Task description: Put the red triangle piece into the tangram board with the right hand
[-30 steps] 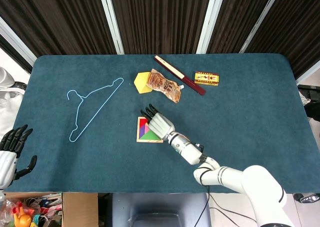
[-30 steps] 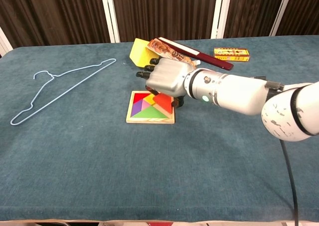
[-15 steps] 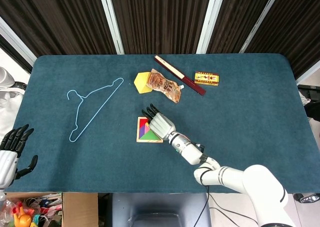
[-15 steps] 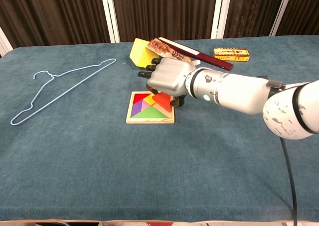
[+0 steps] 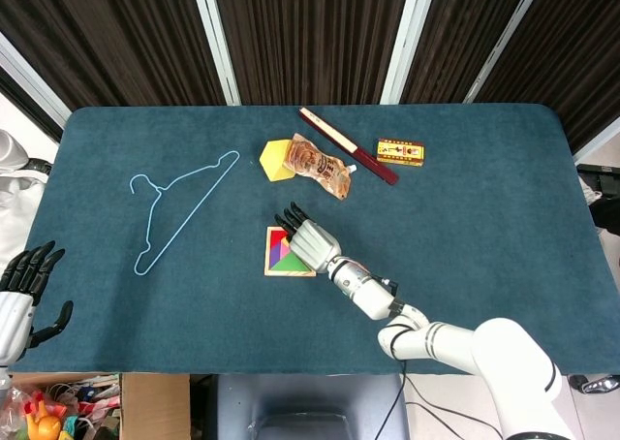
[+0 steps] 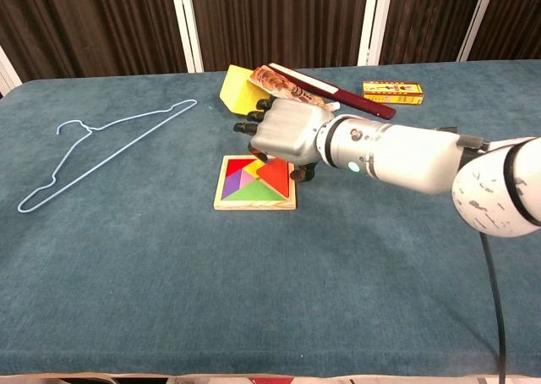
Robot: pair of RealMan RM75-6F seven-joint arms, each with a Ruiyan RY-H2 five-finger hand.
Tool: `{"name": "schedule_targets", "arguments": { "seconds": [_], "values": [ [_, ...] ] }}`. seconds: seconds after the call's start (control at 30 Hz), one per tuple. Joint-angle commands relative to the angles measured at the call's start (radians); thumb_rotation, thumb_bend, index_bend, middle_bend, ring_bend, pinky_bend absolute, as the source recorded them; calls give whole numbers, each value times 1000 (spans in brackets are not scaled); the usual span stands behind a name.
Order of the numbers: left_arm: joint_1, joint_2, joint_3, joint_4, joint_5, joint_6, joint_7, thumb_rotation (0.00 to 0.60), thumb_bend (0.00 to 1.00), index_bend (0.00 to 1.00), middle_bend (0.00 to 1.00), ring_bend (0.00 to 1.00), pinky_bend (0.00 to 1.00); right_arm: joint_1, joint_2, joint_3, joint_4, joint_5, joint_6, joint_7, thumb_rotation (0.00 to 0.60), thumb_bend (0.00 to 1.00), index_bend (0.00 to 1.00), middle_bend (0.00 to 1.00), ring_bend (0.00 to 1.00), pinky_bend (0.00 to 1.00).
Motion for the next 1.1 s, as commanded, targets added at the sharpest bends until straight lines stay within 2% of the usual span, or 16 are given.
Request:
{"name": "schedule_targets", "arguments": {
  "seconds": [0.03, 0.33, 0.5, 0.6, 1.1],
  "values": [
    [0, -1, 0, 1, -1, -1, 1, 600, 463, 0, 0, 0, 74, -1, 4, -1, -6, -1, 2, 1, 600, 459, 435, 76, 0, 0],
    [-2, -2, 0, 2, -2, -5, 2, 600, 461, 0, 0, 0, 74, -16, 50, 13, -66, -9, 40, 44, 600, 459, 382, 75, 0, 0],
    [-1, -3, 0, 2, 1, -2, 3, 600, 463, 0, 0, 0, 74, -24, 87, 12, -86, 4, 39, 32, 600, 459, 396, 74, 0, 0],
    [-3, -3, 1, 2, 1, -5, 3, 600, 462, 0, 0, 0, 74, -27, 98, 7, -86, 25, 28, 13, 600, 498, 425, 71, 0, 0],
    [-3, -4, 1, 2, -2, -6, 8, 600, 462, 0, 0, 0, 74, -6, 41, -2, -28, 64, -9, -8, 600, 524, 469, 71, 0, 0]
  ]
}}
